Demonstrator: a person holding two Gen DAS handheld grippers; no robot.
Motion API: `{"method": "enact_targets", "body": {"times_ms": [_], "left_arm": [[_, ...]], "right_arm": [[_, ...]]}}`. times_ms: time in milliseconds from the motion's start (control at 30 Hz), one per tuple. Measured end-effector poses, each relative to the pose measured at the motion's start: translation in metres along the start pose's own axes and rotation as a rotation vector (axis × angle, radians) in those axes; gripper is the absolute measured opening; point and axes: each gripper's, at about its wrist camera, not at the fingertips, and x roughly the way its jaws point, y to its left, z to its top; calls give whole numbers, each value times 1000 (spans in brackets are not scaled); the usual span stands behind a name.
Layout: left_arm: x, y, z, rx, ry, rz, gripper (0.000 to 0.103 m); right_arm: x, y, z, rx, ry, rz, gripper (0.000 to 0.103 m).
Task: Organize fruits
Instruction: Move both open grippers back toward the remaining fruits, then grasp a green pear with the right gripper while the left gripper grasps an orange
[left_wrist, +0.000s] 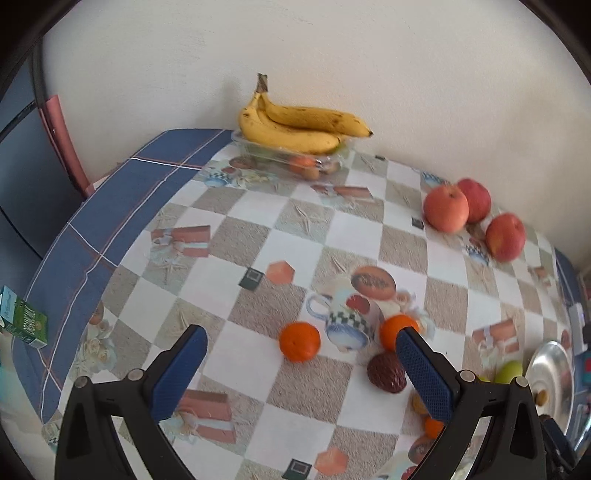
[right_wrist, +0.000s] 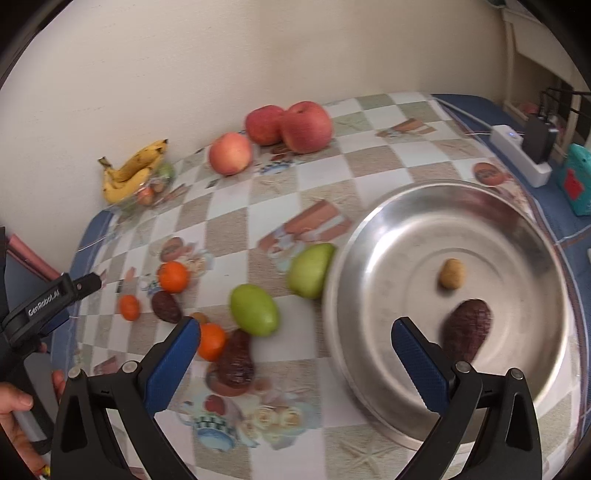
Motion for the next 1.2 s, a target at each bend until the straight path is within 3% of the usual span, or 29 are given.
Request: {"method": "enact_targets", "body": {"times_ms": [333,400,467,633,733,900,1033,1133,1200], "left_arm": [[1,20,19,-22,-3,-89,103],[4,19,24,-15,-3,-99,103],[9,18,27,-5,8,-105,103],[19,15,32,10,41,-107,103],[22,14,34,-2,41,-125,103],[36,13,26,-16,97,-140,102],[55,11,14,-16,168,-126,90],[68,11,5,-31,212,-125,85],[75,11,0,-39,237,-126,81]], "right_arm": [[17,40,23,-27,20,-11,101],[21,45,26,-31,25,-7,97],[24,50,30,-36,29,-4,86],[31,59,37,-62,36,-2,84],[36,61,38,-71,46,-4,64],[50,59,30,-91,95,-41,64],[64,50,22,-95,136,-79,63],[72,44,17,-80,165,-70,53],[75,44,14,-81,176,-70,51]]}}
